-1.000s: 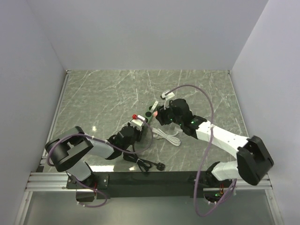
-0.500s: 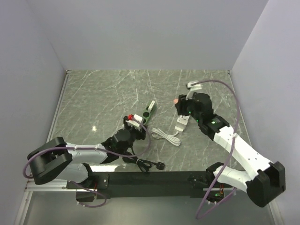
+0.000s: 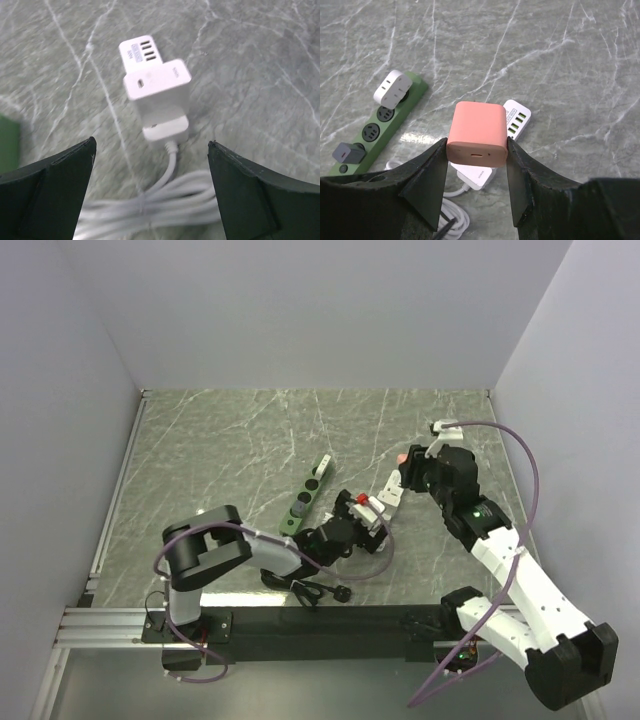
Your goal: Insert the plug
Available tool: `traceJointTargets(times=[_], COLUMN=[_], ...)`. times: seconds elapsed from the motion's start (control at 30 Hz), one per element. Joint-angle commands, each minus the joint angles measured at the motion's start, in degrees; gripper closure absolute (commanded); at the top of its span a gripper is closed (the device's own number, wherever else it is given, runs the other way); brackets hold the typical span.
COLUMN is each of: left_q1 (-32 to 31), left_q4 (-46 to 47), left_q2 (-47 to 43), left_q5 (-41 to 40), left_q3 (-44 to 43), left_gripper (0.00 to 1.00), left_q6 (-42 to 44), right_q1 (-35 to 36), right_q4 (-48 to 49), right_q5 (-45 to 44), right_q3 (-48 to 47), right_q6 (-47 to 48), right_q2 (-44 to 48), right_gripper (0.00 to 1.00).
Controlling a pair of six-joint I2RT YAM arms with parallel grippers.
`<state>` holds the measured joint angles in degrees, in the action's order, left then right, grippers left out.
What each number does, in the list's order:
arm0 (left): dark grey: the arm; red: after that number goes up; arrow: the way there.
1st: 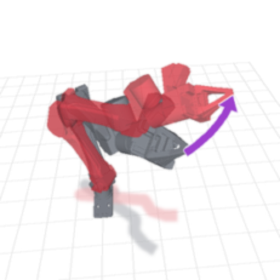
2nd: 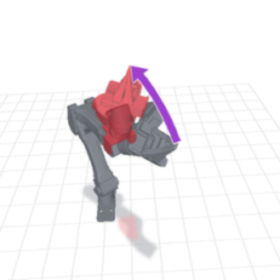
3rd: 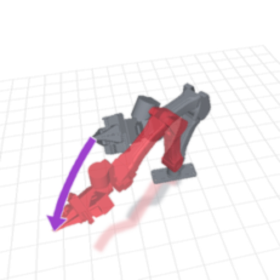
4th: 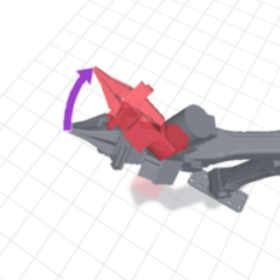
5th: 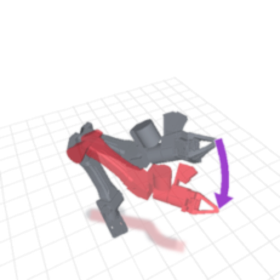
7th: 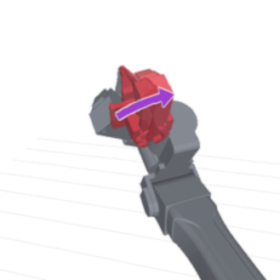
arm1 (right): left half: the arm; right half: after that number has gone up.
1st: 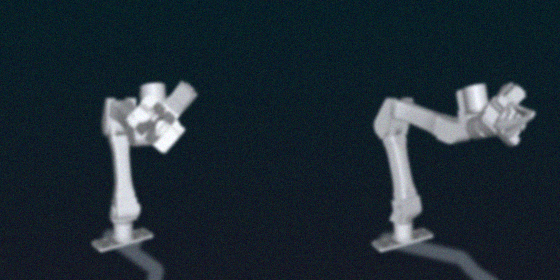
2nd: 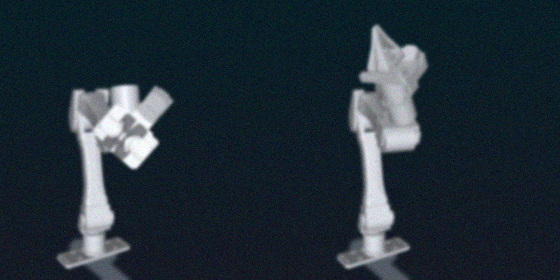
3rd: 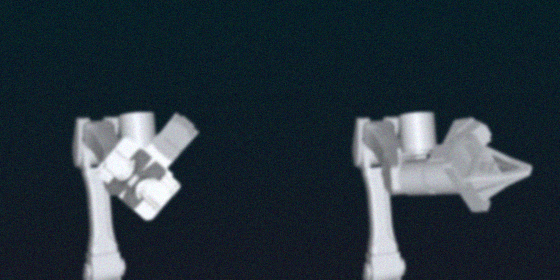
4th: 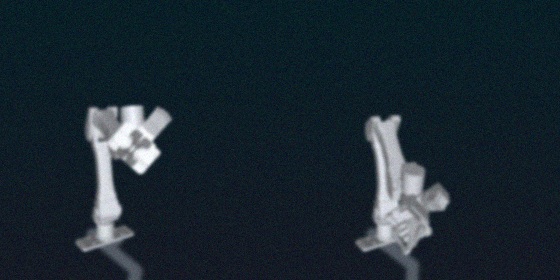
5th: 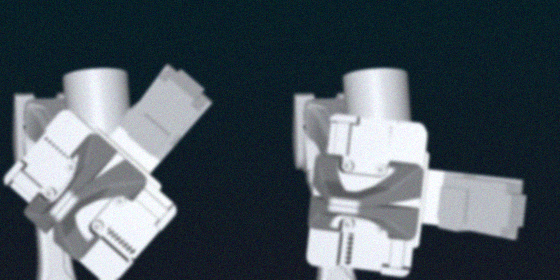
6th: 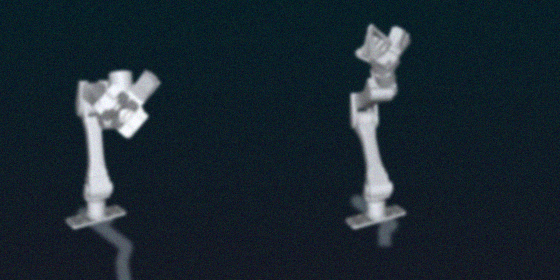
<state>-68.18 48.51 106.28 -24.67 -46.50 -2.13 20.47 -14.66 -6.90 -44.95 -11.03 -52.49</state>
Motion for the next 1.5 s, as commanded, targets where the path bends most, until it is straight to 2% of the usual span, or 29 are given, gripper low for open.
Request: traceJointTargets(times=[0.0,0.17,0.53,0.57,0.6,0.67,0.7,0.77,0.8,0.87,0.93,0.97,1.03,1.13,1.27,1.37,1.47], left_q1=[-0.11,0.07,2.44,3.14,3.49,4.8,5.25,6.13,6.57,7.62,8.41,9.03,9.73,10.97,11.05,11.23,12.28], left_q4=[2.47,1.68,1.85,1.94,2.2,3.08,3.52,5.36,6.06,7.73,10.01,10.81,9.77,3.36,-1.66,-1.4,-5.08], left_q2=[3.13,8.58,15.89,16.15,16.59,16.42,16.07,15.36,14.32,12.04,9.92,7.82,5.88,4.03,2.53,-0.45,-2.12], left_q5=[2.69,-0.29,0.84,1.98,2.42,4.26,6.36,8.05,9.88,11.74,16.29,18.23,24.1,30.53,35.89,38.71,44.59], left_q3=[-5.26,-11.67,-18.27,-18.27,-18.27,-17.05,-16.52,-13.8,-12.66,-8.53,-3.19,-1.24,2.8,3.52,5.63,8.96,10.11], left_gripper=[0.01,0.01,0.02,0.04,0.13,0.22,0.32,0.43,0.54,0.63,0.66,0.74,0.75,0.76,0.77,0.77,0.77], left_q6=[0.29,-0.68,-3.67,-3.67,-3.84,-4.2,-4.11,-3.06,-2.53,-0.69,1.15,1.51,5.02,8.09,10.74,10.57,10.83], right_q1=[-0.52,-0.69,-0.69,-0.61,-0.61,-0.69,-0.69,-0.61,-0.61,-0.69,-0.61,-0.61,-0.52,-0.34,1.32,4.13,6.25], right_q4=[1.21,1.47,1.56,1.39,1.3,1.03,0.95,0.68,0.42,-0.19,-1.34,-1.52,-3.18,-5.55,-10.03,-14.95,-19.87], right_q5=[1.18,2.41,4.44,4.17,4.08,4.26,4.43,4.35,4.7,5.05,5.92,6.1,6.72,6.72,9.45,9.79,5.43], right_q3=[0.12,0.65,1.27,1.18,1.09,0.83,0.57,-0.05,-0.4,-1.45,-2.33,-2.86,-3.82,-4.18,-4.8,-5.23,-6.9], right_q6=[-0.75,-0.66,-0.4,-0.31,-0.22,-0.14,-0.05,-0.05,0.21,0.57,0.74,1.0,1.1,1.1,1.1,0.57,-0.48], right_q2=[2.3,2.74,4.85,4.85,4.68,3.8,3.45,2.14,1.69,0.03,-1.03,-1.82,-2.35,-2.71,-1.57,-1.04,-1.3], right_gripper=[1.0,1.0,1.0,1.0,1.0,1.0,1.0,1.0,1.0,1.0,1.0,1.0,1.0,1.0,1.0,1.0,1.0])
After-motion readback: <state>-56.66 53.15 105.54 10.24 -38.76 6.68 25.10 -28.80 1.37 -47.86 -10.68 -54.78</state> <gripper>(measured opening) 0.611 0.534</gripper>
